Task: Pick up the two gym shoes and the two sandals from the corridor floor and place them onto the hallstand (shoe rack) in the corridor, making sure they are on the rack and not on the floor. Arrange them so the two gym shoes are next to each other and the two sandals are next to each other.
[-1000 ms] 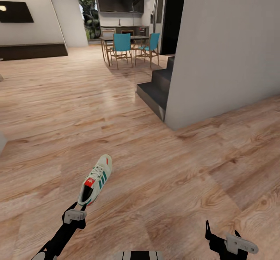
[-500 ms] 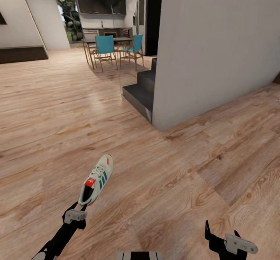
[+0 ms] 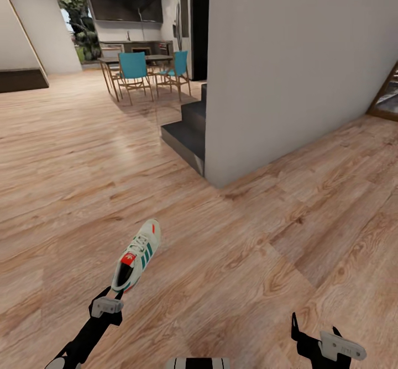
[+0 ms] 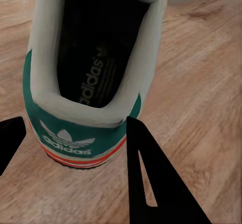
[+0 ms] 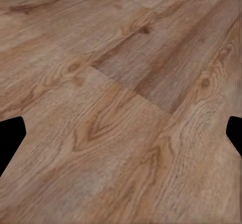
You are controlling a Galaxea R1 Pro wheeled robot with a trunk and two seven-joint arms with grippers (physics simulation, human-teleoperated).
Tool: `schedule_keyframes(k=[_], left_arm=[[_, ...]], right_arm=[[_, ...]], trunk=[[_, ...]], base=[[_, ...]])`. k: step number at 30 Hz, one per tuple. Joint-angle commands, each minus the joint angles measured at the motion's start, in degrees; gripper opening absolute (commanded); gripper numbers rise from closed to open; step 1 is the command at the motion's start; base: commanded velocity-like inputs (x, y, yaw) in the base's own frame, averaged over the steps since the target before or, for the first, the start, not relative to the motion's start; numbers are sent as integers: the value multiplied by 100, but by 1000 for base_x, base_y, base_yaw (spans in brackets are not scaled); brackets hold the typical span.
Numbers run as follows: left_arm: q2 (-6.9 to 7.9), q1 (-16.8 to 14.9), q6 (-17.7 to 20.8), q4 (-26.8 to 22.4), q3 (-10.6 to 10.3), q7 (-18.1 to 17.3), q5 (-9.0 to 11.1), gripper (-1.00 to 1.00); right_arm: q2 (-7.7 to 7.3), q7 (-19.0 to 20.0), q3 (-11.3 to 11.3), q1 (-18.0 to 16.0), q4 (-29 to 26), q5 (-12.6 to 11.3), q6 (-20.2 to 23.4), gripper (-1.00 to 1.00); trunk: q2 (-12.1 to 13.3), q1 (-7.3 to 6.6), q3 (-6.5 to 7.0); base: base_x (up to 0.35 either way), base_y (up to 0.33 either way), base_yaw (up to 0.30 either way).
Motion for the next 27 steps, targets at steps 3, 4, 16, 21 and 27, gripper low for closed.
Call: schedule_keyframes(k=[3,4,16,21,27], left_arm=[[-2,-3,-3,4,10,-42,26,-100],[-2,-3,-3,4,9,-41,26,-100],[-2,-3,-3,4,6,-38,23,-100],[2,-3,-3,4,11,-36,23,-100],[0,-3,-3,4,11,-36,17,-100]], right_arm=[[4,-8,-1,0,-2,1,-11,100],[4,-8,-1,0,-2,1,-11,100],[3,-8,1,0,-2,0,-11,100],[4,-8,1,0,-1,0,-11,100],[4,-8,1,0,-2,3,-11,100]], trunk=[[-1,0,10],[-1,0,14],[-1,0,71],[-1,0,95],[-1,0,118]], base=[[169,-23,-250],[224,-58,-254],[288,-132,-259],[316,-73,-261],[320,-13,-206]])
